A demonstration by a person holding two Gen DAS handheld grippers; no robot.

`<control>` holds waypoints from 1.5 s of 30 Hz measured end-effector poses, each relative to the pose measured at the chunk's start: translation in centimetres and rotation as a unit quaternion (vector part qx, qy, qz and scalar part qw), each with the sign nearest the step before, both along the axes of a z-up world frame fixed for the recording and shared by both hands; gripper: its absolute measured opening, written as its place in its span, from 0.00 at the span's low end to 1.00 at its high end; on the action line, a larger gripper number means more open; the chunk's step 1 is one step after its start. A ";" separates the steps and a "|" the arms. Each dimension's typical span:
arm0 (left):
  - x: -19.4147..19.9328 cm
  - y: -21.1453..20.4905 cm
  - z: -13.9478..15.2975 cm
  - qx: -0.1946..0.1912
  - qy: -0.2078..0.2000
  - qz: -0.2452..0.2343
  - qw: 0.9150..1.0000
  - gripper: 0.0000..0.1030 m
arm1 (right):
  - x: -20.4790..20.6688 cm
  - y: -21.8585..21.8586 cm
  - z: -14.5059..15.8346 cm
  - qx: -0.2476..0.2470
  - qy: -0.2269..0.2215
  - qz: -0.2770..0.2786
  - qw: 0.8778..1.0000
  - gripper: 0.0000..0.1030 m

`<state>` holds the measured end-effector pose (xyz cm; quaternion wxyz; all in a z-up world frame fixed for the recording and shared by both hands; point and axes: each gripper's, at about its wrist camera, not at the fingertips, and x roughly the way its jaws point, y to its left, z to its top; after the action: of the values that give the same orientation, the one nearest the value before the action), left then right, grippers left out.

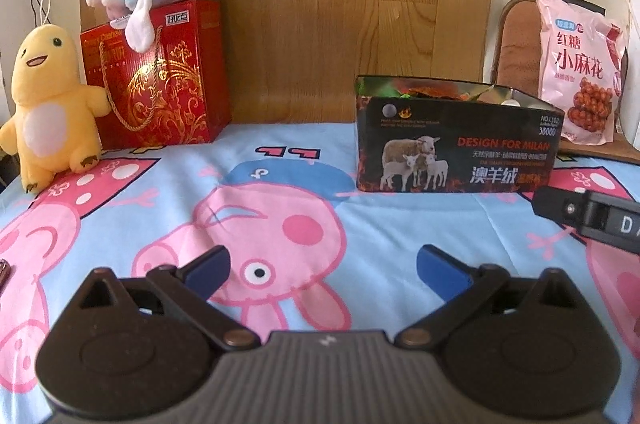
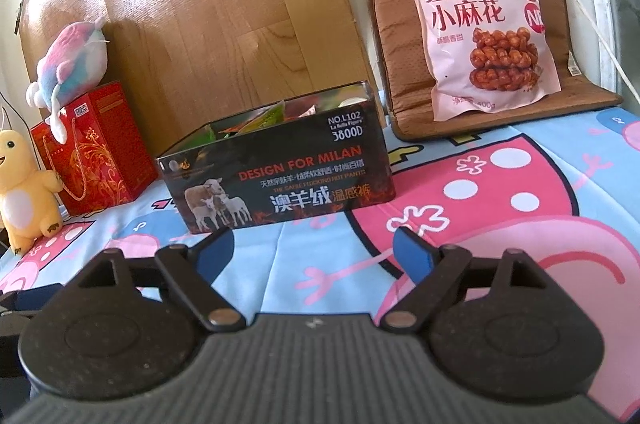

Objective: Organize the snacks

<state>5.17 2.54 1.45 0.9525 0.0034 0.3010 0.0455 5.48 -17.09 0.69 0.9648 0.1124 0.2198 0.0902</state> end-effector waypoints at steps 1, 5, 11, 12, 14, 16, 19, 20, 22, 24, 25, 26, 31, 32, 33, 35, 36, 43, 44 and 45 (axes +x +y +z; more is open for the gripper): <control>-0.1 0.0 0.0 -0.001 -0.002 -0.003 1.000 1.00 | 0.0 0.0 0.0 0.000 0.000 0.000 1.000 0.86; -0.5 -0.2 0.4 -0.004 -0.014 -0.010 1.000 1.00 | 0.0 0.0 0.0 0.002 0.000 0.001 1.000 0.86; -0.6 -0.4 0.6 -0.030 0.000 -0.035 0.999 1.00 | 0.1 0.0 0.0 0.005 0.000 0.003 1.000 0.87; -0.5 -0.5 0.7 -0.034 0.004 -0.041 0.999 1.00 | 0.1 -0.1 0.0 0.006 0.001 0.003 1.000 0.87; -0.4 -0.8 0.8 -0.034 0.010 -0.044 0.998 1.00 | 0.1 -0.1 0.0 0.007 0.001 0.004 1.000 0.87; -0.3 -0.9 0.9 -0.033 0.016 -0.045 0.998 1.00 | 0.1 -0.1 -0.1 0.008 0.002 0.005 1.000 0.87; -0.2 -1.0 1.1 -0.034 0.018 -0.040 0.998 1.00 | 0.2 -0.1 -0.1 0.010 0.002 0.004 1.000 0.87; -0.2 -1.0 1.1 -0.032 0.019 -0.036 0.999 1.00 | 0.2 -0.1 -0.1 0.011 0.002 0.004 1.000 0.87; -0.1 -1.1 1.0 -0.022 0.024 -0.029 0.999 1.00 | 0.1 -0.2 -0.1 0.013 0.002 0.003 1.000 0.87; -0.1 -1.0 1.1 -0.016 0.024 -0.023 0.999 1.00 | 0.2 -0.3 -0.1 0.015 0.003 0.003 1.000 0.87; -0.1 -1.0 1.2 -0.018 0.023 -0.022 0.999 1.00 | 0.2 -0.3 -0.1 0.015 0.003 0.002 1.000 0.87; -0.1 -0.9 1.3 -0.020 0.024 -0.021 0.999 1.00 | 0.1 -0.3 -0.1 0.016 0.003 0.003 1.000 0.87; -0.5 -0.7 2.2 -0.021 0.011 -0.011 1.000 1.00 | 0.1 -0.3 -0.1 0.016 0.003 0.003 1.000 0.87; -0.5 -0.6 2.4 -0.028 0.012 -0.011 0.999 1.00 | 0.1 -0.3 -0.1 0.017 0.003 0.003 1.000 0.87; -0.5 -0.4 2.6 -0.036 0.015 -0.013 0.999 1.00 | 0.1 -0.3 -0.1 0.017 0.003 0.003 1.000 0.87; -0.4 -0.1 2.8 -0.053 0.027 -0.015 0.998 1.00 | 0.1 -0.3 -0.1 0.017 0.003 0.003 1.000 0.87; -0.4 -0.1 2.9 -0.059 0.031 -0.015 0.998 1.00 | 0.1 -0.3 -0.1 0.017 0.003 0.003 1.000 0.87; -0.5 -0.4 3.1 -0.050 0.033 -0.008 0.998 1.00 | 0.1 -0.3 -0.1 0.017 0.003 0.002 1.000 0.88; -0.6 -0.4 3.0 -0.049 0.032 -0.009 0.998 1.00 | 0.1 -0.4 -0.1 0.018 0.003 0.002 1.000 0.88; -0.7 -0.5 3.0 -0.046 0.028 -0.009 0.999 1.00 | 0.1 -0.4 -0.1 0.018 0.003 0.001 1.000 0.88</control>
<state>4.50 2.09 4.47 0.9434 -0.0367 0.3290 0.0228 5.58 -17.50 0.62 0.9620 0.1296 0.2209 0.0949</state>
